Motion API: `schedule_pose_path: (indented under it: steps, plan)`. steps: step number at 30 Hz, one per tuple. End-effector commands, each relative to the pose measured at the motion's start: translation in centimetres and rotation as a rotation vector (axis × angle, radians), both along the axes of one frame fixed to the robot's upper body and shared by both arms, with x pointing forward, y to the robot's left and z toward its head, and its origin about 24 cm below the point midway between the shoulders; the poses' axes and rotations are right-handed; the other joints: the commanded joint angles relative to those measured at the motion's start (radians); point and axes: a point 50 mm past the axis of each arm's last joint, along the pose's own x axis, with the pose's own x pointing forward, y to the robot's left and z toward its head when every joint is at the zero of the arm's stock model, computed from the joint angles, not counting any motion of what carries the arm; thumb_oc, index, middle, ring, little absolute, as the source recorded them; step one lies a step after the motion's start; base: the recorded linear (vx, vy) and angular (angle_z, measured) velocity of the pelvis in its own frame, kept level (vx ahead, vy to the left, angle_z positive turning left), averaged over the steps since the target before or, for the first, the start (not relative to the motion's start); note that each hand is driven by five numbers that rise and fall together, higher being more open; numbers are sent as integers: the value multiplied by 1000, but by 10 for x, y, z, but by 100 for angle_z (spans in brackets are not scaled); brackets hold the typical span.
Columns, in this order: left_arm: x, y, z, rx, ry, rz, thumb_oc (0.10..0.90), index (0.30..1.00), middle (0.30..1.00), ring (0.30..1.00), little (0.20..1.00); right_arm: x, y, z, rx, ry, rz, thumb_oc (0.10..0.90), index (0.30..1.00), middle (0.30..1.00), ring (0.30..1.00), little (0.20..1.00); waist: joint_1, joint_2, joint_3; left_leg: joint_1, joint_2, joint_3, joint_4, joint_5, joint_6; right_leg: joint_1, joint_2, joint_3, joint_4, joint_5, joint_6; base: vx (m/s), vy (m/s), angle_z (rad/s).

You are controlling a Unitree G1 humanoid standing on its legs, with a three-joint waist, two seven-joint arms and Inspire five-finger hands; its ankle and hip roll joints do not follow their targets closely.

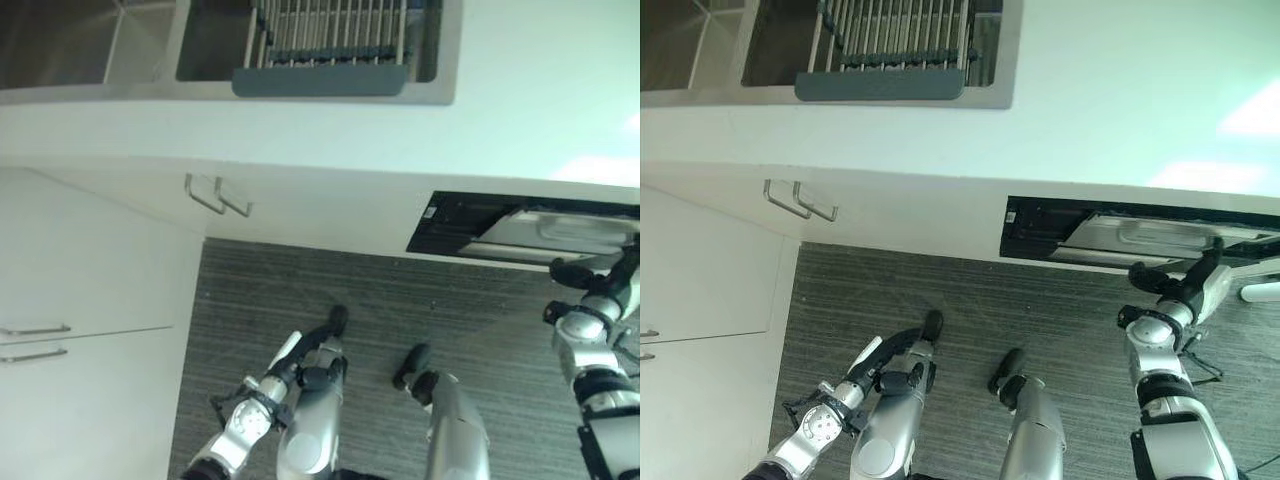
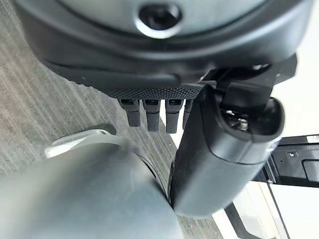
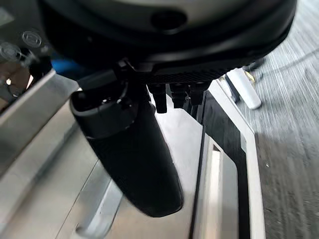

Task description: Place the dishes in the dishwasher.

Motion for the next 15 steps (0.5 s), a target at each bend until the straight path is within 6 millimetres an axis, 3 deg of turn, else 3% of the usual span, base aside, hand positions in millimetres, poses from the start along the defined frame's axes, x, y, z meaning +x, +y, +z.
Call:
schedule_pose_path:
  steps: [1, 2, 4, 6, 10, 15]
  plan:
    - [-31, 20, -14, -67, 156, 48, 800, 900, 900, 900, 900, 47, 116, 48, 14, -324, 598, 800, 900, 900, 900, 900, 37, -24, -12, 52, -47, 78, 44, -147, 85, 130, -21, 157, -124, -8, 134, 23, 13, -4]
    - [-33, 21, -16, -85, 165, 64, 800, 900, 900, 900, 900, 40, 116, 35, 60, -291, 588, 800, 900, 900, 900, 900, 25, -27, -12, 65, -42, 84, 44, -151, 82, 151, -17, 158, -148, 2, 137, 8, 7, -7]
    - [-43, 22, -23, -219, 246, 124, 800, 900, 900, 900, 900, 1, 114, -20, 231, -152, 551, 800, 900, 900, 900, 900, -37, -55, -48, 100, -21, 141, 44, -166, 64, 193, -13, 178, -197, 17, 149, -28, 23, -9]
    - [-47, 16, -26, -390, 292, 117, 800, 900, 900, 900, 900, -25, 113, -49, 253, -45, 538, 800, 900, 900, 900, 900, -89, -75, -88, 130, 0, 193, 44, -172, 50, 200, -20, 198, -197, 19, 153, -33, 106, -32]
    - [-54, 18, -38, -484, 365, 205, 800, 900, 900, 900, 900, -52, 96, -74, 278, 27, 392, 800, 900, 900, 900, 900, -134, -107, -152, 189, 9, 250, 44, -198, 50, 212, -32, 225, -197, 24, 163, 23, 55, -56]
    - [-66, 11, -53, -582, 493, 255, 800, 900, 900, 900, 900, -73, 85, -100, 301, 164, 331, 800, 900, 900, 900, 900, -163, -119, -221, 250, 8, 293, 44, -234, 53, 221, -35, 251, -197, 25, 169, 29, 28, -45]
